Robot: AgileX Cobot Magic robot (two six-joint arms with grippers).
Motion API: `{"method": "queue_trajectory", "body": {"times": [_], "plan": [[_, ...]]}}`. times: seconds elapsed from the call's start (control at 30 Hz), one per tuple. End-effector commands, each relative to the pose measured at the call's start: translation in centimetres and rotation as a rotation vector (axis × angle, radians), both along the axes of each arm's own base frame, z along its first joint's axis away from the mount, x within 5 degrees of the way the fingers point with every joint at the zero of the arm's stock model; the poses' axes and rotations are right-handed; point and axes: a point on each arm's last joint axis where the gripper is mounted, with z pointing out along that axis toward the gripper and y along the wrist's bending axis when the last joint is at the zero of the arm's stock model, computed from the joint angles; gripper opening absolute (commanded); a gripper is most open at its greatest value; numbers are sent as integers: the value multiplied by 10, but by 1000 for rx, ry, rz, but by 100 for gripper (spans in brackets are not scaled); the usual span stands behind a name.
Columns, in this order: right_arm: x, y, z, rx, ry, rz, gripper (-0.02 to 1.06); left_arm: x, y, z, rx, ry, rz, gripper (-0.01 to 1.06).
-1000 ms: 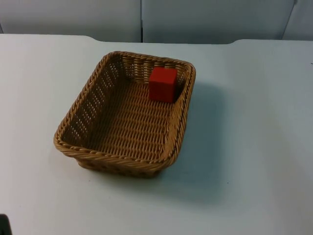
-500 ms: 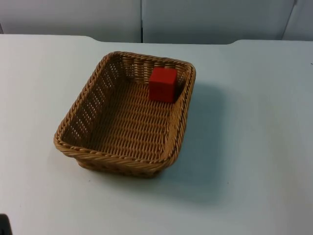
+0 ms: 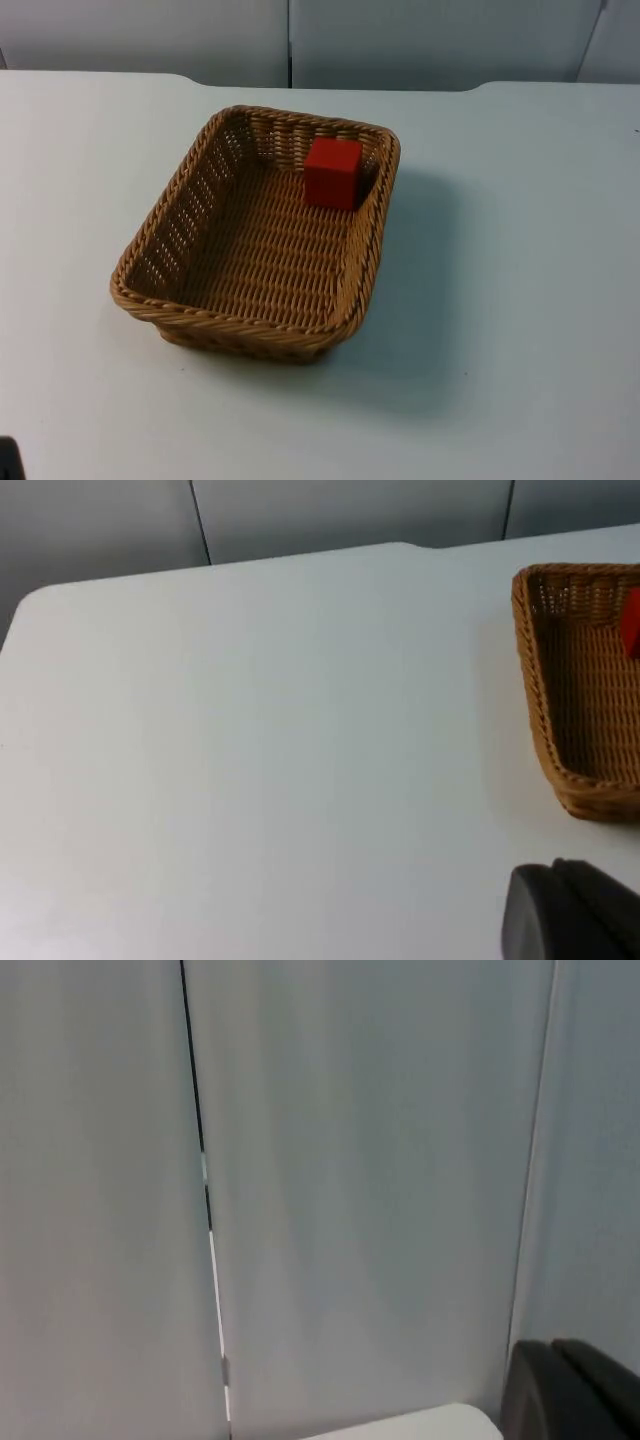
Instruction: Pick up the basket with the left hand and place the cube into the basket with the right hand.
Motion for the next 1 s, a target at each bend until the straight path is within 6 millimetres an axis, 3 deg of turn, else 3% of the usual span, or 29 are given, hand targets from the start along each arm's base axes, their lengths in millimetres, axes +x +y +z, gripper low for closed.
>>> {"method": "queue_trajectory", "body": {"times": [0.0, 0.03, 0.13, 0.17, 0.3, 0.33, 0.47, 0.6, 0.97], "plan": [[-24, 2, -25, -10, -2, -11, 0, 0, -3, -15, 2, 12, -94, 0], [-24, 2, -25, -10, -2, -11, 0, 0, -3, -15, 2, 12, -94, 0], [-42, 14, -58, 44, 63, 108, 0, -4, -3, -19, 20, -8, -146, 0], [-42, 14, -58, 44, 63, 108, 0, -4, -3, -19, 20, -8, -146, 0], [-52, 23, -101, 77, 227, 229, 0, -3, -3, -18, 17, -16, -161, 0], [-52, 23, -101, 77, 227, 229, 0, -3, -3, -18, 17, -16, -161, 0], [-61, 26, -135, 54, 303, 255, 0, 3, -4, -28, 22, 9, -207, 0], [-73, 27, -152, 71, 332, 258, 0, 3, -4, -28, 21, 2, -214, 0], [-68, 27, -171, 92, 445, 257, 0, 7, -5, -31, 21, -7, -214, 0]]}}
